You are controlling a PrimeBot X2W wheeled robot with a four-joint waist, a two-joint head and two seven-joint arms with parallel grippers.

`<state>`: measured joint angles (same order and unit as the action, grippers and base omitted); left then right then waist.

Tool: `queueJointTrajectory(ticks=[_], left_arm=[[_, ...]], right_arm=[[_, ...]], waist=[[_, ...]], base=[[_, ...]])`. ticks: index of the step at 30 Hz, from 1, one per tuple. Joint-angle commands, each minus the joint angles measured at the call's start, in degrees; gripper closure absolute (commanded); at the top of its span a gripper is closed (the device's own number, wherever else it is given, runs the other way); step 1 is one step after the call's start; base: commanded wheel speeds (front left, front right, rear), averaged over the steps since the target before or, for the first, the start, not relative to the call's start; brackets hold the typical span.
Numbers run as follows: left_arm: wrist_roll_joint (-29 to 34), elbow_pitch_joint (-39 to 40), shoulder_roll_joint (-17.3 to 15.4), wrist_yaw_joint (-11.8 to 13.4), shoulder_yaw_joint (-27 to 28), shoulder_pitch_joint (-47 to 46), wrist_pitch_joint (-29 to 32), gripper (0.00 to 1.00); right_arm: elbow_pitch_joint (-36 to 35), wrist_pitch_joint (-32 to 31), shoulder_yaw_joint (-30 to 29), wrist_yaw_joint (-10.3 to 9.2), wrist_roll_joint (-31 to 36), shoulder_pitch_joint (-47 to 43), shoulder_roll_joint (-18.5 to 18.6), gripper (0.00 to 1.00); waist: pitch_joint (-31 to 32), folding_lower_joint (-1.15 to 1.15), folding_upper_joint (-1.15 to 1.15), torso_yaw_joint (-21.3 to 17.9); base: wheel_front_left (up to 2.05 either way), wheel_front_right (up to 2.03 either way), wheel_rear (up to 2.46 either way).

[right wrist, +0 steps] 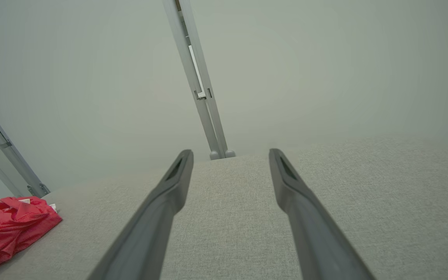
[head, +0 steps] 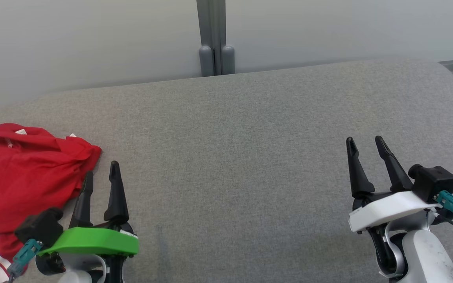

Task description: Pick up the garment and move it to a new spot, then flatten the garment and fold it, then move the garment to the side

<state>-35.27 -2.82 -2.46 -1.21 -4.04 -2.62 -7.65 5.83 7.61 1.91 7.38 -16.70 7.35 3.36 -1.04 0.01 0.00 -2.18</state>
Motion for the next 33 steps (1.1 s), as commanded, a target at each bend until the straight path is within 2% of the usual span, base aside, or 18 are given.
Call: queueJointTrajectory(ticks=[1,7,17,23,27,33], left_arm=[[2.1,0.3,-0.4,0.6,-0.5,0.1,-0.5,0.00],[8.0,-1.1,-0.5,0.9,-2.4,0.5,-1.4,0.00],[13.7,-1.7,-0.5,2.3,-3.5,0.7,-2.8,0.00],[16.8,-2.0,-0.5,2.2,-4.3,1.0,-3.6,0.00],[17.0,-2.4,-0.5,2.4,-4.4,1.2,-4.1,0.00],[13.8,-2.3,-0.5,2.2,-3.5,1.6,-4.8,0.00]], right_arm=[[-0.4,0.6,0.0,0.14,2.3,0.6,0.1,0.00],[0.2,1.5,1.3,0.14,6.7,0.5,-0.1,0.00],[0.0,2.8,1.9,0.15,13.7,0.4,-0.2,0.00],[-0.2,3.7,2.5,0.15,17.2,0.6,-0.3,0.00],[-0.5,4.2,2.6,0.11,18.0,0.7,-0.3,0.00],[-1.3,4.9,2.7,0.11,14.4,0.1,-0.5,0.00]], waist=[[0.0,0.00,0.00,-0.1],[-0.1,0.00,0.00,-0.4],[-0.1,0.00,0.00,-0.3],[-0.2,0.00,0.00,-0.2],[-0.3,0.00,0.00,-0.2],[-0.4,0.00,0.00,-0.3]], base=[[0.00,0.00,0.00],[0.00,0.00,0.00],[0.00,0.00,0.00],[0.00,0.00,0.00],[0.00,0.00,0.00],[0.00,0.00,0.00]])
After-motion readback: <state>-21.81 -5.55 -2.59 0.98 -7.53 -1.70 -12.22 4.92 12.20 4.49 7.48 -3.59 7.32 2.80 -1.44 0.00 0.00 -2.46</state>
